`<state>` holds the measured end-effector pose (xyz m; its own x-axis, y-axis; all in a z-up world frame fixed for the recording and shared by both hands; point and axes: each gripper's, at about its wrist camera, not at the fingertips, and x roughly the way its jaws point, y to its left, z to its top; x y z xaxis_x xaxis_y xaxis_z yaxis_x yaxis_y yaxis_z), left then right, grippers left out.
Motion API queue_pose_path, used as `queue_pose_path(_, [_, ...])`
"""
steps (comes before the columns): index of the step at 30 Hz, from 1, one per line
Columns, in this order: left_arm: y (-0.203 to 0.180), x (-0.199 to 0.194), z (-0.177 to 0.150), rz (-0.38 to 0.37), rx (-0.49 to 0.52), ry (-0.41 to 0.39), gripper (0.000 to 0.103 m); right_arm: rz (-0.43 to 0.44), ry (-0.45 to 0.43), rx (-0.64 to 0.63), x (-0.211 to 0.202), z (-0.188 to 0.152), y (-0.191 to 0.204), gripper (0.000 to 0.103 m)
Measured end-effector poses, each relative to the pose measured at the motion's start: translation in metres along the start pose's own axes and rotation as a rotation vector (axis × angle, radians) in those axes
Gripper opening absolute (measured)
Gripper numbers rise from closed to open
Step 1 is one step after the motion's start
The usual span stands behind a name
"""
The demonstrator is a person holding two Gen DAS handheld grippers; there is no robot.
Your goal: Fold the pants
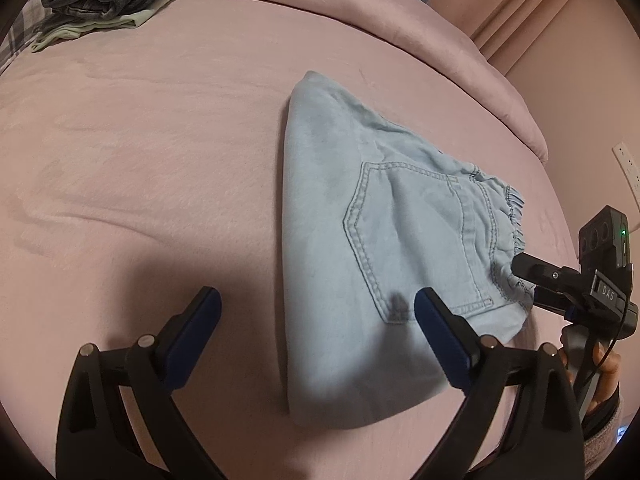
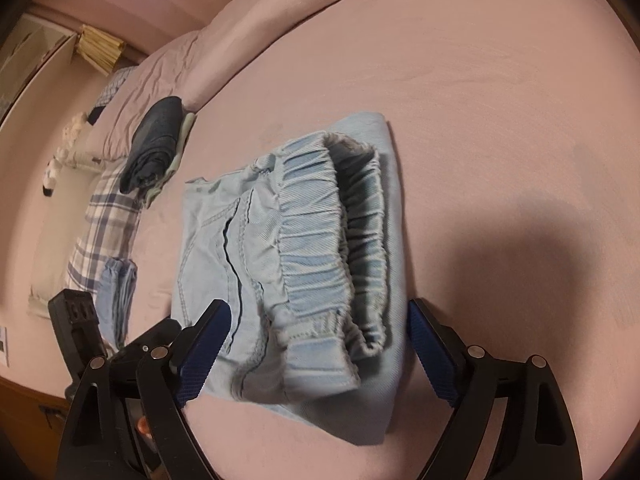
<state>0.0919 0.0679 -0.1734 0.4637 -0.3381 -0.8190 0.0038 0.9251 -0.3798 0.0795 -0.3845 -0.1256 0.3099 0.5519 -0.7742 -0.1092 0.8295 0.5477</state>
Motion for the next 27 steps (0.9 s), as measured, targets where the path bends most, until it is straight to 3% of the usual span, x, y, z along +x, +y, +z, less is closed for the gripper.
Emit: queue_pose_path(27, [-0.013, 0.016, 0.023, -0.048, 0.079, 0.029, 0.098, -0.04, 0.029, -0.083, 0.015, 0.011, 0.015, 0.095])
